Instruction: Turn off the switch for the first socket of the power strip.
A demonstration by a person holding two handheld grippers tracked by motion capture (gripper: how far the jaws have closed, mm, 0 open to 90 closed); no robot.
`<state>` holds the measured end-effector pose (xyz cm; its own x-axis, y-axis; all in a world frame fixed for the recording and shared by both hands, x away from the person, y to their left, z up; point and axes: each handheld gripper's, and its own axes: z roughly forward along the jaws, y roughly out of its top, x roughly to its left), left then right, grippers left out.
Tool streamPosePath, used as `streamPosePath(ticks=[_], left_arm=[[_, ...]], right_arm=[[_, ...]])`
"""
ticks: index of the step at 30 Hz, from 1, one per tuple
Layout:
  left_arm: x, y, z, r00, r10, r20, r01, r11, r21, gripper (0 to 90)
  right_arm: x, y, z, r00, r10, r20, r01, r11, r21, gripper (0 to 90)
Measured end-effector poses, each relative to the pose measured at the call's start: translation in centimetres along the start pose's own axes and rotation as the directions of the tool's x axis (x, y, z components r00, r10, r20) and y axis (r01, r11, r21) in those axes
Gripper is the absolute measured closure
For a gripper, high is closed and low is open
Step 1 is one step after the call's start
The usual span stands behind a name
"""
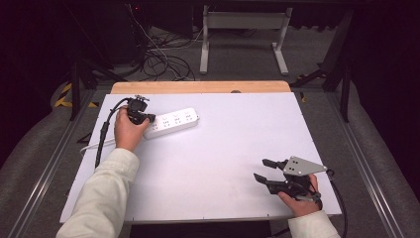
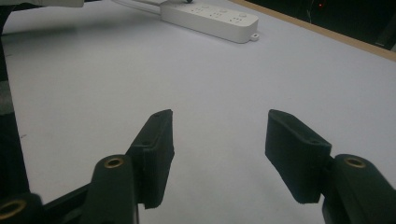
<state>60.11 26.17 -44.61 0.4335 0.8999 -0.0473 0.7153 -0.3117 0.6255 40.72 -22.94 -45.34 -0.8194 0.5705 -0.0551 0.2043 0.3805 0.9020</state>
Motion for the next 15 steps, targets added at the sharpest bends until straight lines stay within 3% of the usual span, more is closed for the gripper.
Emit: streamPosePath(ticks=[2, 4, 7, 15], left_arm=[[-0.02, 0.00, 0.00, 1.0000, -0.001, -0.001, 0.001, 1.0000, 0.000, 90.0], [-0.04, -0.01, 0.09, 0.9991, -0.016, 0.040, 0.016, 0.9999, 0.000, 90.0], [-0.41, 0.07, 0.11, 0.9999, 0.012, 0.010, -0.012, 0.9999, 0.004, 90.0], [0.00, -0.09, -0.09, 1.0000, 0.007, 0.001, -0.007, 1.0000, 0.005, 90.0]], right_arm=[[0.02, 0.00, -0.01, 1.0000, 0.000, 0.000, 0.000, 1.0000, 0.000, 42.6], [0.04, 0.01, -0.01, 1.0000, 0.003, 0.000, -0.003, 1.0000, -0.001, 42.6], [0.05, 0.00, -0.02, 1.0000, 0.002, -0.001, -0.002, 1.0000, 0.000, 42.5], [0.04, -0.01, -0.10, 1.0000, 0.001, -0.001, -0.001, 1.0000, -0.004, 42.5]])
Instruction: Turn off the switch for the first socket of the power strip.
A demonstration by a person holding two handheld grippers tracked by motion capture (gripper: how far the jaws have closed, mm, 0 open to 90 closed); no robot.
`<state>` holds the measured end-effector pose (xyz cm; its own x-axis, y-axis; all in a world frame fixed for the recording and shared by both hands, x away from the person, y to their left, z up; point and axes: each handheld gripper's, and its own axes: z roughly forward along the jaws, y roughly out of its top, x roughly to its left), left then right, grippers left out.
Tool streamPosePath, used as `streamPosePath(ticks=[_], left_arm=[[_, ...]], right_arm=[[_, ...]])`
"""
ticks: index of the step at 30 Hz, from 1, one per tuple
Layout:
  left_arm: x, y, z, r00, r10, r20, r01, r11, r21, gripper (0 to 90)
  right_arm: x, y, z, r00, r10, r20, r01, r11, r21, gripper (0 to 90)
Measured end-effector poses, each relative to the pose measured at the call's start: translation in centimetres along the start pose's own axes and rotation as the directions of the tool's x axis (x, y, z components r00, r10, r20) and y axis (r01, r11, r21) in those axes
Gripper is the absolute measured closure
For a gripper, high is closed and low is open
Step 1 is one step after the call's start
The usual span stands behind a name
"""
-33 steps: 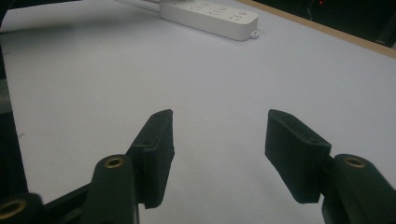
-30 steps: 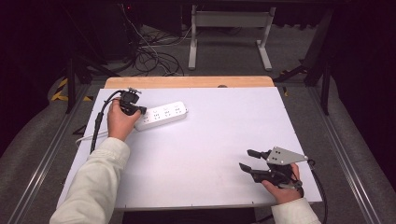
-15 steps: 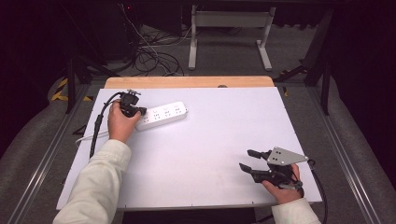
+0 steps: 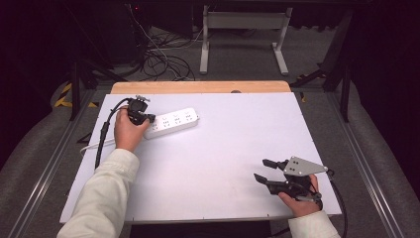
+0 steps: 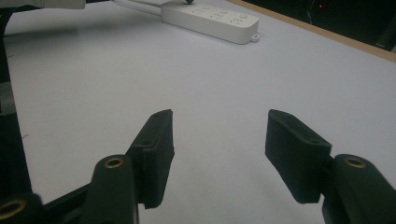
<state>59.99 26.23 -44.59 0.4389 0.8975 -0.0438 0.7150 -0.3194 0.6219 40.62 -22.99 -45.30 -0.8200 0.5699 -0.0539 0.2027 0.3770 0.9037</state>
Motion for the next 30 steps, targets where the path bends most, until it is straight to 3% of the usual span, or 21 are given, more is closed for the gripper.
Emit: streamPosePath(ticks=[3, 12, 18, 30], left_arm=[[0.15, -0.17, 0.01, 0.9997, -0.020, 0.011, 0.020, 0.9997, -0.015, 90.0], [0.19, -0.30, 0.01, 0.9998, -0.016, 0.012, 0.017, 0.9996, -0.021, 90.0], [0.09, -0.56, 0.05, 0.9992, -0.040, 0.005, 0.040, 0.9983, -0.041, 90.0], [-0.33, -0.83, 0.19, 0.9990, -0.034, -0.027, 0.033, 0.9981, -0.052, 90.0]], right_arm=[[0.03, 0.01, 0.05, 1.0000, 0.001, -0.003, -0.001, 1.0000, 0.001, 42.6], [0.03, 0.00, 0.08, 1.0000, 0.000, -0.003, 0.000, 1.0000, 0.003, 42.6], [0.04, -0.01, 0.06, 1.0000, 0.000, -0.005, 0.000, 1.0000, 0.003, 42.6], [0.02, -0.05, 0.08, 1.0000, 0.003, -0.005, -0.003, 1.0000, 0.007, 42.6]])
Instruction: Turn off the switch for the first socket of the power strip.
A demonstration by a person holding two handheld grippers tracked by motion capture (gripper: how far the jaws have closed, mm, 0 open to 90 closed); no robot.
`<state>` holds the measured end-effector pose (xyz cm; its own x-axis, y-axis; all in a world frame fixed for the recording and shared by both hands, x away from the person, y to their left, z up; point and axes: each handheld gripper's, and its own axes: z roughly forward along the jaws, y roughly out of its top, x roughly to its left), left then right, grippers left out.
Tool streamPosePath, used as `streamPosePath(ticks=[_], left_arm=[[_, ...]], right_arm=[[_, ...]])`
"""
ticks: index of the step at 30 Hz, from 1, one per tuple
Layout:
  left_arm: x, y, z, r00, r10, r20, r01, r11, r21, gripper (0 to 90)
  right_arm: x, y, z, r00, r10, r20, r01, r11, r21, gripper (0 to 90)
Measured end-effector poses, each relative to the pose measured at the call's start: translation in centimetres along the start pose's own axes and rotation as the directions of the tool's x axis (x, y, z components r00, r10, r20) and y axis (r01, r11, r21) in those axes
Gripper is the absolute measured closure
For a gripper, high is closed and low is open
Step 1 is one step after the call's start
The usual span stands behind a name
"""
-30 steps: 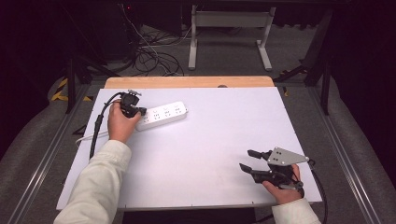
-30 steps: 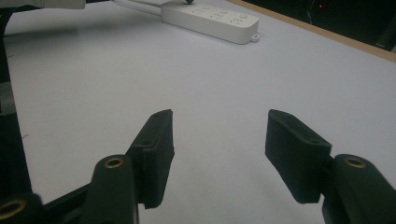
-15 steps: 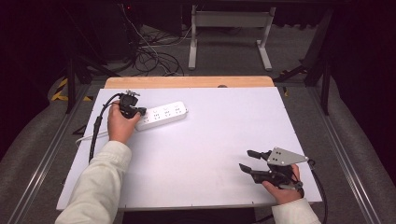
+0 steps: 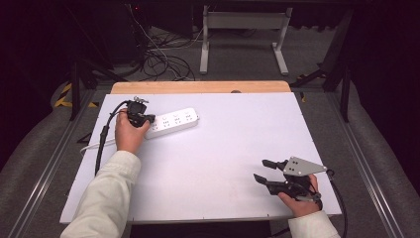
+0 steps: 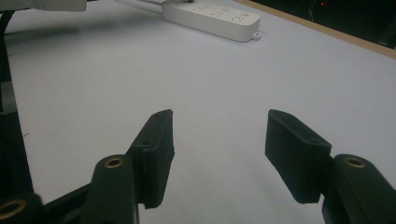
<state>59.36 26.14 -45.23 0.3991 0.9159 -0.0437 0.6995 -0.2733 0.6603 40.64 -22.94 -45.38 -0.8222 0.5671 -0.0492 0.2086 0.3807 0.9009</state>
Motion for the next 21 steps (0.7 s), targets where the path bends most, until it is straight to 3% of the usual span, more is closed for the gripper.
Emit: streamPosePath(ticks=[5, 7, 10, 12, 18, 21], left_arm=[[0.4, -0.1, -0.1, 0.9989, -0.041, 0.022, 0.041, 0.9991, -0.007, 90.0], [0.3, 0.2, -0.7, 0.9996, -0.014, -0.026, 0.014, 0.9999, 0.000, 90.0], [0.3, 0.2, -1.3, 0.9998, -0.018, -0.006, 0.017, 0.9996, -0.023, 90.0], [0.3, 0.5, -2.8, 0.9990, -0.031, 0.032, 0.033, 0.9976, -0.061, 90.0], [-0.1, 0.5, -4.8, 0.9989, -0.006, 0.047, 0.010, 0.9957, -0.092, 90.0], [-1.1, 0.8, -5.9, 0.9984, 0.034, 0.046, -0.029, 0.9943, -0.102, 90.0]], right_arm=[[0.0, 0.0, -0.1, 1.0000, 0.001, 0.001, -0.001, 1.0000, -0.003, 42.6], [0.0, 0.0, -0.1, 1.0000, 0.005, 0.003, -0.005, 1.0000, -0.005, 42.6], [-0.1, 0.0, -0.1, 1.0000, 0.008, 0.004, -0.008, 0.9999, -0.008, 42.6], [-0.2, 0.0, -0.1, 1.0000, 0.008, 0.005, -0.008, 0.9999, -0.010, 42.6], [-0.1, 0.0, -0.1, 0.9999, 0.009, 0.008, -0.009, 0.9999, -0.010, 42.6], [0.0, 0.0, -0.1, 0.9999, 0.013, 0.009, -0.012, 0.9999, -0.012, 42.6]])
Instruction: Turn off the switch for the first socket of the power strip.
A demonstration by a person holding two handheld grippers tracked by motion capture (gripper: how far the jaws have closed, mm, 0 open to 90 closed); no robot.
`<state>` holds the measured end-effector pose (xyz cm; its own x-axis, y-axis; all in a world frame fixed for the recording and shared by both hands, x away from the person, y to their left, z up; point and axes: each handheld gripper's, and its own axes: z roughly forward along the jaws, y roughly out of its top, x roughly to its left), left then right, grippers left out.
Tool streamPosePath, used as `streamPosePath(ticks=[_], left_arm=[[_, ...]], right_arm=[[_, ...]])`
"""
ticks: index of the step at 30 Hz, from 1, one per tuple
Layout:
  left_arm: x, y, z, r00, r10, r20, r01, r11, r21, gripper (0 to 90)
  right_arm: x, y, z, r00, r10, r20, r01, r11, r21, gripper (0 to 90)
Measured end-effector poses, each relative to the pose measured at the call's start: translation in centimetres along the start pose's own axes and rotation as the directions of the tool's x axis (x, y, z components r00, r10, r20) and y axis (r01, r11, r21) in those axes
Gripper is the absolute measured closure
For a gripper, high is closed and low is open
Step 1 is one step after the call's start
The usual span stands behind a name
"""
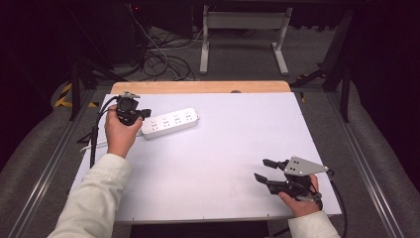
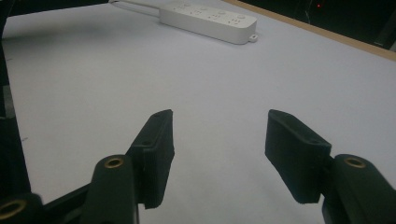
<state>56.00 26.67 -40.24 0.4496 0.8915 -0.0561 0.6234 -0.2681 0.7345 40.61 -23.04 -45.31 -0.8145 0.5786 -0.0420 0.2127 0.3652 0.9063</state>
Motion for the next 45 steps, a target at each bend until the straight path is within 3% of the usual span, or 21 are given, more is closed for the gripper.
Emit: streamPosePath(ticks=[5, 15, 20, 22, 23, 26, 29, 30, 31, 33, 34, 35, 36, 38, 40, 44, 45], left_arm=[[-0.9, 0.2, -0.6, 0.9999, 0.010, 0.009, -0.010, 0.9999, 0.006, 90.0], [-1.0, 0.3, -1.4, 0.9997, 0.026, 0.005, -0.026, 0.9996, -0.008, 90.0], [-1.3, 0.3, -2.2, 0.9982, 0.047, 0.037, -0.044, 0.9974, -0.056, 90.0], [-1.5, 0.3, -3.0, 0.9961, 0.067, 0.058, -0.061, 0.9927, -0.104, 85.2], [-1.7, 0.3, -3.3, 0.9954, 0.071, 0.064, -0.063, 0.9909, -0.119, 75.5], [-2.0, 0.1, -4.1, 0.9934, 0.091, 0.070, -0.081, 0.9875, -0.135, 71.2], [-2.4, 0.0, -5.3, 0.9882, 0.131, 0.080, -0.114, 0.9764, -0.183, 63.2], [-2.8, -0.3, -6.1, 0.9853, 0.149, 0.084, -0.128, 0.9675, -0.218, 61.2], [-2.8, -0.3, -6.1, 0.9853, 0.149, 0.084, -0.128, 0.9675, -0.218, 59.2], [-3.2, -0.7, -6.8, 0.9825, 0.167, 0.083, -0.142, 0.9601, -0.241, 58.5], [-3.3, -0.9, -7.2, 0.9803, 0.177, 0.087, -0.152, 0.9575, -0.245, 58.5], [-3.6, -1.4, -7.8, 0.9741, 0.193, 0.118, -0.158, 0.9535, -0.257, 54.9], [-3.6, -1.8, -8.0, 0.9745, 0.180, 0.134, -0.143, 0.9578, -0.250, 52.1], [-3.8, -2.5, -8.4, 0.9718, 0.178, 0.154, -0.133, 0.9558, -0.262, 48.7], [-3.8, -3.2, -8.8, 0.9681, 0.193, 0.160, -0.140, 0.9460, -0.292, 46.6], [-4.0, -4.2, -9.3, 0.9626, 0.210, 0.172, -0.147, 0.9365, -0.318, 37.8], [-4.2, -4.8, -9.6, 0.9588, 0.222, 0.178, -0.152, 0.9287, -0.338, 36.4]], right_arm=[[0.0, 0.0, 0.1, 1.0000, -0.002, 0.003, 0.002, 1.0000, 0.003, 42.6], [0.0, 0.0, 0.0, 1.0000, -0.003, 0.001, 0.003, 1.0000, -0.002, 42.6], [0.0, 0.0, -0.1, 1.0000, -0.006, 0.004, 0.006, 1.0000, -0.002, 42.6], [0.1, 0.1, -0.1, 1.0000, -0.004, 0.002, 0.005, 1.0000, -0.007, 42.6], [0.1, 0.1, -0.1, 1.0000, -0.008, 0.005, 0.008, 1.0000, -0.005, 42.6], [0.1, 0.1, -0.2, 1.0000, -0.007, 0.003, 0.007, 0.9999, -0.008, 42.6], [0.1, 0.1, -0.2, 1.0000, -0.007, 0.003, 0.007, 0.9999, -0.010, 42.6], [0.1, 0.1, -0.2, 1.0000, -0.008, 0.002, 0.008, 0.9999, -0.010, 42.6], [0.1, 0.1, -0.1, 1.0000, -0.008, 0.002, 0.008, 0.9999, -0.010, 42.6], [0.1, 0.1, -0.1, 1.0000, -0.009, 0.001, 0.009, 0.9999, -0.010, 42.6], [0.1, 0.1, -0.1, 1.0000, -0.009, 0.001, 0.009, 0.9999, -0.010, 42.6], [0.2, 0.1, -0.1, 1.0000, -0.007, 0.002, 0.007, 0.9999, -0.010, 42.5], [0.2, 0.1, -0.1, 1.0000, -0.008, 0.002, 0.008, 0.9999, -0.009, 42.5], [0.2, 0.1, -0.1, 1.0000, -0.009, 0.001, 0.009, 0.9999, -0.008, 42.4], [0.2, 0.1, -0.1, 1.0000, -0.009, 0.001, 0.009, 0.9999, -0.010, 42.4], [0.3, 0.1, -0.1, 0.9999, -0.011, 0.001, 0.011, 0.9999, -0.008, 42.3], [0.3, 0.2, -0.1, 0.9999, -0.012, 0.002, 0.012, 0.9999, -0.008, 42.3]])
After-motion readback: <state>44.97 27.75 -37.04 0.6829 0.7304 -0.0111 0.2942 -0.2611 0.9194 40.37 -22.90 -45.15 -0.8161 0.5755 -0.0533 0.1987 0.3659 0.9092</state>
